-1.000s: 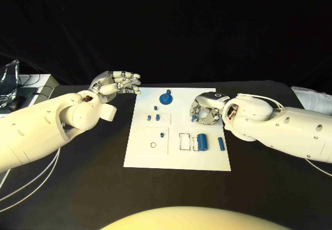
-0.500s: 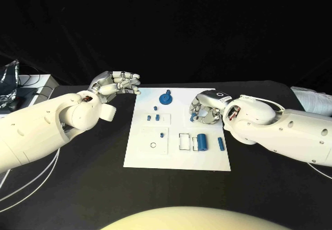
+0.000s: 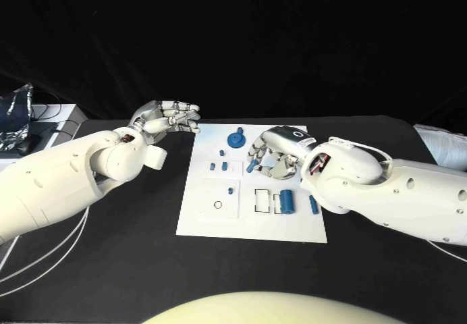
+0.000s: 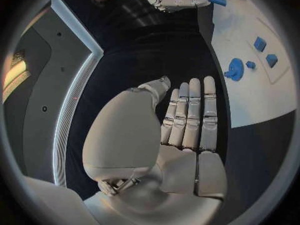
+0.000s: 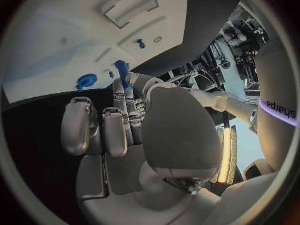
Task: Assemble the parts on the task board
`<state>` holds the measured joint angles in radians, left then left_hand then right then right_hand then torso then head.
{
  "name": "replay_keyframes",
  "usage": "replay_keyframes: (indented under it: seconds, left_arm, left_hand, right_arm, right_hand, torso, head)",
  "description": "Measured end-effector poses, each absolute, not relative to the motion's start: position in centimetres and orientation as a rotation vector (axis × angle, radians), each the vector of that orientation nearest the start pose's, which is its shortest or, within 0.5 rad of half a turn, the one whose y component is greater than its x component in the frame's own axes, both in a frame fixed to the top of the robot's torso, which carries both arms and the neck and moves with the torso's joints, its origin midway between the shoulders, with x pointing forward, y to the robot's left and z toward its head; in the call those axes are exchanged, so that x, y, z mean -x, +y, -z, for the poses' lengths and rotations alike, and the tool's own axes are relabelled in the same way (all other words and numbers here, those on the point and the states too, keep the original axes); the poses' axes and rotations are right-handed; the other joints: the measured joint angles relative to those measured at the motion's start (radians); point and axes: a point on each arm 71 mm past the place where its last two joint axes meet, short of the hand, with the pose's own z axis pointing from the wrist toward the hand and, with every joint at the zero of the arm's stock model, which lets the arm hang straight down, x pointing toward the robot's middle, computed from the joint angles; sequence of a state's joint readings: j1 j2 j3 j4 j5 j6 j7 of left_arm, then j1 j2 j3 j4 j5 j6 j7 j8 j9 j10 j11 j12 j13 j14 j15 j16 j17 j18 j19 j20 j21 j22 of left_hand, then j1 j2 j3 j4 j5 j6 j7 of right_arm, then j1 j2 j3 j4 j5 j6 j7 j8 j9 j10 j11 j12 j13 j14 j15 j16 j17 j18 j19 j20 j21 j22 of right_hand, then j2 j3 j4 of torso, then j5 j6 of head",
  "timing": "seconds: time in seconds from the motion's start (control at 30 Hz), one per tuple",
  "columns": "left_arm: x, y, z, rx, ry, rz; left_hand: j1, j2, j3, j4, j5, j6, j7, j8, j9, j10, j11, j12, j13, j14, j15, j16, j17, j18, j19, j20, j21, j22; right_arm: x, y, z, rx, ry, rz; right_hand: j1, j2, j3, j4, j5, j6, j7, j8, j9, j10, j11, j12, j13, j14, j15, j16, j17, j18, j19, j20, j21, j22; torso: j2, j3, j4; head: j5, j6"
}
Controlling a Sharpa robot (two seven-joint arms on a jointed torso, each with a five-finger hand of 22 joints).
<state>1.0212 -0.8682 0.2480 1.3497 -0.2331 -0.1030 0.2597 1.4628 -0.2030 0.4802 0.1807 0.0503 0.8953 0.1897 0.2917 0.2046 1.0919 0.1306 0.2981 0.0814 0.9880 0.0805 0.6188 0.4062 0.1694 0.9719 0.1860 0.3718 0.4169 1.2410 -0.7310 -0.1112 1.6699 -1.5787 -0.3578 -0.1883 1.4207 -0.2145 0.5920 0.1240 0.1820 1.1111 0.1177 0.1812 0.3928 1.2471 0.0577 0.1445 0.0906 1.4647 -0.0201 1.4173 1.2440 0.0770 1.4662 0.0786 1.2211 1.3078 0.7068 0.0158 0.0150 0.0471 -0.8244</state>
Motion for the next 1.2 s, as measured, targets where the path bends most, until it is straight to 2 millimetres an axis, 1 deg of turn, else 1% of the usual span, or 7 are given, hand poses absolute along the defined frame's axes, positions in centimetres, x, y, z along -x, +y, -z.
replay_keyframes:
  seconds: [0.2,0.47,0.67,0.7,0.83,1.0,1.2]
  left_arm:
    - [-51.6,27.1,18.4,1.054,1.455,1.507]
    - [-51.6,27.0,18.5,1.054,1.458,1.511]
    - [-51.5,27.0,18.5,1.054,1.459,1.514]
    - [-51.5,26.9,18.5,1.053,1.459,1.514]
    - [-51.5,27.0,18.5,1.053,1.459,1.514]
    - [-51.5,27.0,18.5,1.053,1.459,1.514]
    - [-51.5,27.0,18.5,1.053,1.46,1.515]
  left_hand:
    - [0.0,0.0,0.0,0.0,0.0,0.0,0.0,0.0,0.0,0.0,0.0,0.0,0.0,0.0,0.0,0.0,0.0,0.0,0.0,0.0,0.0,0.0]
    - [0.0,0.0,0.0,0.0,0.0,0.0,0.0,0.0,-0.001,0.0,0.0,0.0,0.0,0.0,0.0,0.0,0.0,0.0,0.0,0.0,0.0,0.0]
    - [0.0,0.0,0.0,0.0,0.0,0.0,0.0,0.0,-0.001,0.0,0.0,0.0,0.0,0.0,0.0,0.0,0.0,0.0,0.0,0.0,0.0,0.0]
    - [0.0,0.0,0.0,0.0,0.0,0.0,0.0,0.0,-0.001,0.0,0.0,0.0,0.0,0.0,0.0,0.0,0.0,0.0,0.0,0.0,0.0,0.0]
    - [0.0,0.0,0.0,0.0,0.0,0.0,0.0,0.0,-0.001,0.0,0.0,0.0,0.0,0.0,0.0,0.0,0.0,0.0,0.0,0.0,0.0,0.0]
    - [0.0,0.0,0.0,0.0,0.0,0.0,0.0,0.0,-0.001,0.0,0.0,0.0,0.0,0.0,0.0,0.0,0.0,0.0,0.0,0.0,0.0,0.0]
    - [0.0,0.0,0.0,0.0,0.0,0.0,0.0,0.0,-0.001,0.0,0.0,0.0,0.001,0.0,0.0,0.0,0.002,0.0,0.0,0.0,0.0,-0.001]
  right_arm:
    - [-42.3,-7.1,18.4,0.402,1.586,-0.855]
    - [-40.6,-4.4,19.6,0.443,1.583,-0.92]
    - [-40.0,-3.4,20.5,0.471,1.59,-0.926]
    - [-40.1,-3.4,20.7,0.475,1.591,-0.922]
    - [-40.2,-3.3,21.2,0.495,1.598,-0.899]
    - [-40.2,-3.1,21.6,0.522,1.606,-0.88]
    - [-40.2,-2.9,21.9,0.55,1.614,-0.863]
  right_hand:
    - [0.0,0.0,0.003,-0.003,0.0,-0.003,0.003,0.0,0.0,0.001,-0.001,-0.006,-0.001,0.0,0.0,0.0,-0.001,0.0,0.0,0.0,0.0,0.0]
    - [0.0,0.0,0.003,-0.003,0.0,-0.007,0.003,-0.002,0.001,0.001,-0.001,-0.008,-0.001,0.0,0.0,0.0,-0.001,0.0,0.0,0.0,0.0,0.0]
    - [-0.001,-0.001,0.007,-0.007,0.0,-0.007,0.003,-0.005,0.008,0.001,-0.001,-0.012,0.0,0.0,0.0,0.0,-0.004,0.0,0.0,0.0,-0.001,0.0]
    - [-0.003,-0.003,0.007,-0.007,0.0,-0.008,0.003,-0.005,0.014,0.001,-0.001,-0.012,0.0,0.0,0.0,0.0,-0.004,0.0,0.0,0.0,-0.001,0.0]
    - [-0.006,-0.005,0.007,-0.007,0.0,-0.01,0.003,-0.003,0.016,0.001,-0.001,-0.012,0.0,0.0,0.0,0.0,-0.006,0.0,0.0,0.0,-0.001,0.0]
    - [-0.009,-0.003,0.007,-0.007,0.0,-0.013,0.002,0.0,0.021,0.001,-0.001,-0.013,0.0,0.0,0.0,0.0,-0.006,0.0,0.0,0.0,-0.001,0.0]
    - [-0.012,-0.003,0.007,-0.007,-0.001,-0.014,0.003,0.0,0.021,0.001,-0.001,-0.013,0.0,0.0,0.0,0.0,-0.006,0.0,0.0,0.0,-0.001,0.0]
  torso:
    - [0.001,-0.0005,0.0026]
    - [0.002,-0.0019,0.002]
    - [0.002,-0.0013,0.0006]
    - [0.002,-0.0013,0.0004]
    - [0.003,-0.0013,0.0004]
    - [0.003,-0.0012,0.0002]
    - [0.003,-0.0001,0.0001]
  head:
    - [0.009,0.0]
    - [0.025,-0.005]
    - [0.034,-0.007]
    - [0.035,-0.008]
    - [0.04,-0.013]
    - [0.042,-0.019]
    - [0.045,-0.024]
